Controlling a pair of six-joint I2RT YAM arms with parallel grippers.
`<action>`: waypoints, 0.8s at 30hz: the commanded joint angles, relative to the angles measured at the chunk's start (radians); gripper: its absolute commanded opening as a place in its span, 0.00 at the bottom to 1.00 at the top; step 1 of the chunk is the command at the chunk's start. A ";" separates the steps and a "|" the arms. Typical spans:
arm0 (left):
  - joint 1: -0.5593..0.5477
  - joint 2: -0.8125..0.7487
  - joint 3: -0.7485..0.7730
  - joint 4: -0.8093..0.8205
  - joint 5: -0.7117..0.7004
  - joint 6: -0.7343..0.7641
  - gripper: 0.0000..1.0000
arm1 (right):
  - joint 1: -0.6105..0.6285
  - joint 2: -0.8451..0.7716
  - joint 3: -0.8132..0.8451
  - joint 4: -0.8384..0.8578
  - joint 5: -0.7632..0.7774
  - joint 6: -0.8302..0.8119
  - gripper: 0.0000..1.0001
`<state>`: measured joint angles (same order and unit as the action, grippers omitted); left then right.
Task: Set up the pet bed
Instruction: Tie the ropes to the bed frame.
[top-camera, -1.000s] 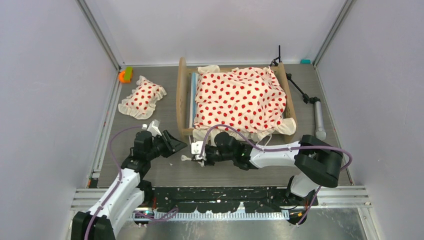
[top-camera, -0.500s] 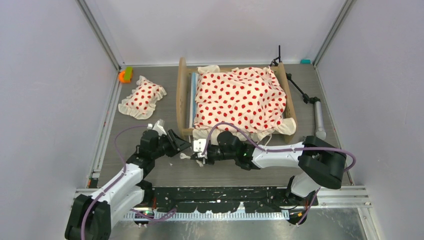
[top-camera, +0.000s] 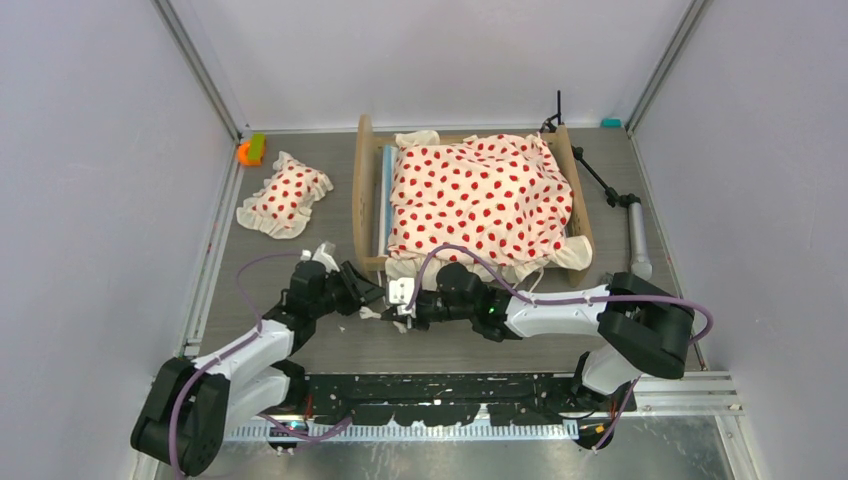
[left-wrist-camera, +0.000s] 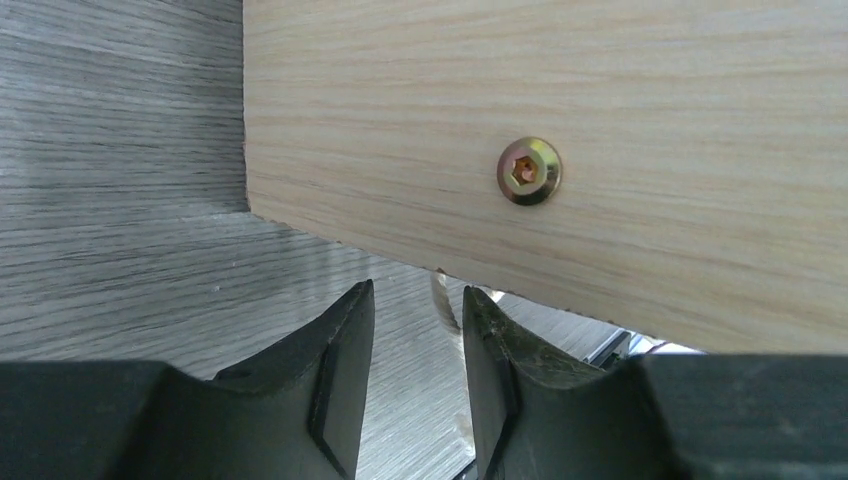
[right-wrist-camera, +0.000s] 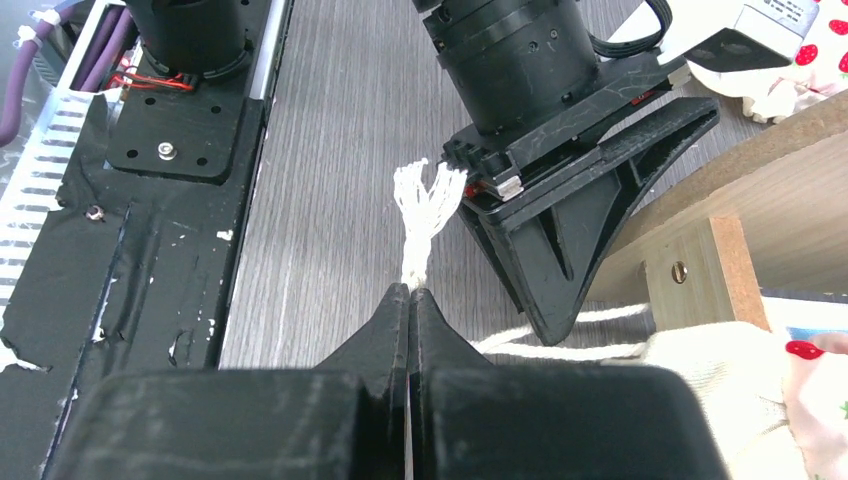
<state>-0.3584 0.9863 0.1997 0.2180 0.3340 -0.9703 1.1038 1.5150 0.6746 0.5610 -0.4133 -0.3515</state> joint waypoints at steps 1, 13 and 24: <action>-0.010 0.031 0.013 0.105 -0.031 -0.014 0.39 | -0.003 -0.045 -0.002 0.061 -0.018 0.014 0.00; -0.027 0.133 0.030 0.208 -0.030 -0.047 0.30 | -0.003 -0.042 -0.018 0.076 -0.016 0.027 0.00; -0.029 0.107 0.050 0.208 -0.026 -0.065 0.01 | -0.002 -0.042 -0.068 0.161 0.039 0.079 0.00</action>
<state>-0.3862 1.1179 0.2089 0.3630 0.3180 -1.0237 1.1038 1.5131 0.6281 0.6117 -0.4103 -0.3134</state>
